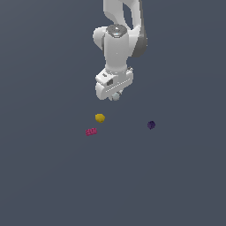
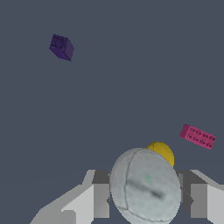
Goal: Pick up a designated object from a clutter of objects.
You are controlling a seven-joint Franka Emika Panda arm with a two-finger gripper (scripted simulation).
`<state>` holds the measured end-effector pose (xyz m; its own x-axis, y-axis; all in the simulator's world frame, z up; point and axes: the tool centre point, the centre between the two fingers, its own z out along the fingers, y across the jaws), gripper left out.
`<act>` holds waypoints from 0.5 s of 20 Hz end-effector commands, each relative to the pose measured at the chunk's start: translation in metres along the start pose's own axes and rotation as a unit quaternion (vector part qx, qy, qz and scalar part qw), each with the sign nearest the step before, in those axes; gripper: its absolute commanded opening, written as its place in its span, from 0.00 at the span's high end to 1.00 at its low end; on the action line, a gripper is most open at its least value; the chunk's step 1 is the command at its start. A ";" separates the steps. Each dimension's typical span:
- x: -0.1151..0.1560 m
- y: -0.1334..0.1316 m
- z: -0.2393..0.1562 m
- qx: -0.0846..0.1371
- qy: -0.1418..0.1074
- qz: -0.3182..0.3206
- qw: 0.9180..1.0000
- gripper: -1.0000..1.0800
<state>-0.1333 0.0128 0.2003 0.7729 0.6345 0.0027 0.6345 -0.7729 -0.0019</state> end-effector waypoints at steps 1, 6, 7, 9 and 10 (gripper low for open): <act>-0.005 0.002 -0.021 0.000 0.000 0.000 1.000 1.00; -0.014 0.008 -0.062 0.000 0.000 0.000 1.000 1.00; -0.016 0.009 -0.070 0.000 0.000 0.000 1.000 1.00; -0.019 0.012 -0.087 0.000 0.000 0.000 1.000 1.00; -0.021 0.013 -0.096 0.000 0.000 0.000 1.000 1.00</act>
<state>-0.1399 -0.0078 0.2830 0.7730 0.6343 0.0027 0.6344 -0.7730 -0.0021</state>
